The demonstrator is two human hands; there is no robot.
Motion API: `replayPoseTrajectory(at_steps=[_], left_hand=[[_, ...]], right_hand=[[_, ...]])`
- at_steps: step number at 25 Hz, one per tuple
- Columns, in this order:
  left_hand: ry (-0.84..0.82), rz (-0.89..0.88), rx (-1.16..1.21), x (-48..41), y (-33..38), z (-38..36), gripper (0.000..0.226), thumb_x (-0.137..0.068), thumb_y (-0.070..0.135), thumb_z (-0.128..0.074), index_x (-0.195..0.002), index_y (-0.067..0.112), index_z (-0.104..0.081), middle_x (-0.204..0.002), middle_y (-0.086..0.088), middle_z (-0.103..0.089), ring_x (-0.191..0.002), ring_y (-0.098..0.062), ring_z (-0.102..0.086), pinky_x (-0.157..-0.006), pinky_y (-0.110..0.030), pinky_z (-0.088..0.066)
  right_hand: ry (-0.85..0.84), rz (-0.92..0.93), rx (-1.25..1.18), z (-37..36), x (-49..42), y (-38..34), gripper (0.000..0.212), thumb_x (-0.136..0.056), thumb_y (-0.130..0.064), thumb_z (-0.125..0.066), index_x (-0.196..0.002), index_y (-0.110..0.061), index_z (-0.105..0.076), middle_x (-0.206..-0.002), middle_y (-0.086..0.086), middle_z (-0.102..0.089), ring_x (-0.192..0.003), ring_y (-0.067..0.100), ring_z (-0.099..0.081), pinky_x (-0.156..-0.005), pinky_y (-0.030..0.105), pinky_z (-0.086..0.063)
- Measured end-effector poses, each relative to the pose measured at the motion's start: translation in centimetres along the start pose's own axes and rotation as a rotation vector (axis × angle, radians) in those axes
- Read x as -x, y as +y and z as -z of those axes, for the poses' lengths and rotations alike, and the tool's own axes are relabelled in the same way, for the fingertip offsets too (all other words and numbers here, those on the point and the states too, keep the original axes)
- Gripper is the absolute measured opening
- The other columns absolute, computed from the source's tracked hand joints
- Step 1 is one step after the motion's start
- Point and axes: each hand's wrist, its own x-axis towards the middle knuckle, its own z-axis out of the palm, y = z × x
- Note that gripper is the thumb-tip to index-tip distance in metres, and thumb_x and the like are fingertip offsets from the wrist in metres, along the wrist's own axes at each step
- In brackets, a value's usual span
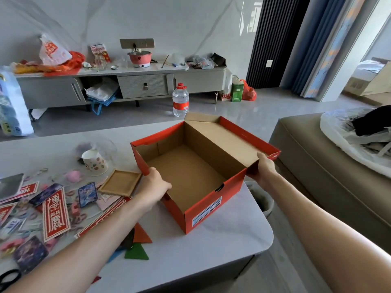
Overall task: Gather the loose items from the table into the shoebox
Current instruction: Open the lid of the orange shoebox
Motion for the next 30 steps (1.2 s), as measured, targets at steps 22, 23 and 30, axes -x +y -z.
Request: replayPoseTrajectory(at_steps=[22, 23, 30], left_hand=[[-0.251, -0.117, 0.313, 10.0, -2.8, 10.4, 0.016, -0.096, 0.025, -0.059, -0.110, 0.017, -0.062, -0.108, -0.014, -0.070, -0.078, -0.022, -0.072, -0.067, -0.032, -0.056], [-0.262, -0.118, 0.328, 11.7, -3.9, 11.7, 0.014, -0.097, 0.025, -0.058, -0.107, 0.017, -0.062, -0.107, -0.015, -0.071, -0.077, -0.023, -0.071, -0.067, -0.032, -0.055], [0.029, -0.013, 0.600, 13.9, -15.6, 19.4, 0.014, -0.096, 0.022, -0.060, -0.103, 0.010, -0.065, -0.090, -0.015, -0.072, -0.069, -0.024, -0.069, -0.061, -0.033, -0.056]], right_hand=[[-0.249, 0.720, 0.891, -5.6, 20.6, 2.6, 0.022, -0.091, -0.022, -0.055, -0.113, -0.019, -0.061, -0.115, 0.003, -0.061, -0.100, 0.016, -0.057, -0.087, 0.033, -0.052], [-0.365, 0.726, 0.929, -6.2, 22.6, 3.3, 0.016, -0.091, -0.021, -0.054, -0.103, -0.022, -0.064, -0.106, 0.000, -0.066, -0.090, 0.012, -0.061, -0.078, 0.028, -0.054], [-0.851, 0.707, 1.195, -13.2, 28.1, 10.2, 0.011, -0.093, -0.026, -0.060, -0.102, -0.023, -0.067, -0.087, -0.012, -0.066, -0.074, 0.002, -0.064, -0.061, 0.014, -0.050]])
